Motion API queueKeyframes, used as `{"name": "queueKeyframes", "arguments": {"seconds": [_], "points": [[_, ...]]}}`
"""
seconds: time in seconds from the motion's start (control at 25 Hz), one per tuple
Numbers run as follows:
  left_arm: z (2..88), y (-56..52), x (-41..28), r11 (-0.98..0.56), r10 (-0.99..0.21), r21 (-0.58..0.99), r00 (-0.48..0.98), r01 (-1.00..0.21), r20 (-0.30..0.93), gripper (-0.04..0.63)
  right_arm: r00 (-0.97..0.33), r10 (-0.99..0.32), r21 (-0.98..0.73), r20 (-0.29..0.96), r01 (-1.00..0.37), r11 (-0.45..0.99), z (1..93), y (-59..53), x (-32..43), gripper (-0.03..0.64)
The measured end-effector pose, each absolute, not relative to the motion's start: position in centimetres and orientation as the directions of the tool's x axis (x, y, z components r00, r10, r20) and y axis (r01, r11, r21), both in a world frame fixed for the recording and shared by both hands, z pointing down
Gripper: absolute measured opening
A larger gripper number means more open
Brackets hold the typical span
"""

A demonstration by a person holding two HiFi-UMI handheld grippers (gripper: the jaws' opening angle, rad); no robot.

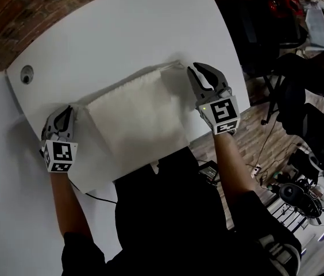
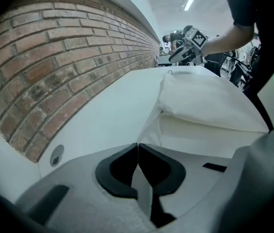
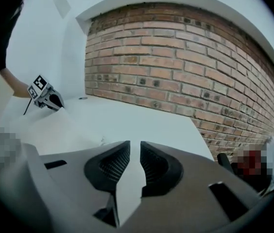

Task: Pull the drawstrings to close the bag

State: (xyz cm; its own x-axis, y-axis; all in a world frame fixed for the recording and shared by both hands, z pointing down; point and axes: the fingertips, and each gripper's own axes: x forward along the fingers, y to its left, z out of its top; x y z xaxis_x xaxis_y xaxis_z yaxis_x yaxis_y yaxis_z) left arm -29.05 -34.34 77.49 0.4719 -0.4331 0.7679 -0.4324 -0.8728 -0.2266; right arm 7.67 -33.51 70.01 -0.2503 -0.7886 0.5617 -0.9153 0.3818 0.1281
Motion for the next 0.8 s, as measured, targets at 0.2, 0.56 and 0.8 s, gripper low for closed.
{"name": "queueKeyframes", "arguments": {"seconds": [0.2,0.56,0.8], "points": [[77.5,-34.5,-28.9,-0.875,-0.429,-0.226,0.469,-0.428,0.772,0.021,-0.209,-0.720,0.221,0.661,-0.863,0.454,72.3,-34.3,6.7,0.095],[77.7,-34.3,-28.8,-0.892,-0.407,-0.224,0.483,-0.392,0.776,0.023,-0.141,-0.675,0.304,0.724,-0.814,0.495,74.4,-34.9,6.3,0.101],[77.4,-34.5,-28.8,-0.898,-0.398,-0.216,0.499,-0.383,0.770,0.021,-0.107,-0.661,0.313,0.743,-0.817,0.483,74.9,-35.4,6.8,0.094]]}}
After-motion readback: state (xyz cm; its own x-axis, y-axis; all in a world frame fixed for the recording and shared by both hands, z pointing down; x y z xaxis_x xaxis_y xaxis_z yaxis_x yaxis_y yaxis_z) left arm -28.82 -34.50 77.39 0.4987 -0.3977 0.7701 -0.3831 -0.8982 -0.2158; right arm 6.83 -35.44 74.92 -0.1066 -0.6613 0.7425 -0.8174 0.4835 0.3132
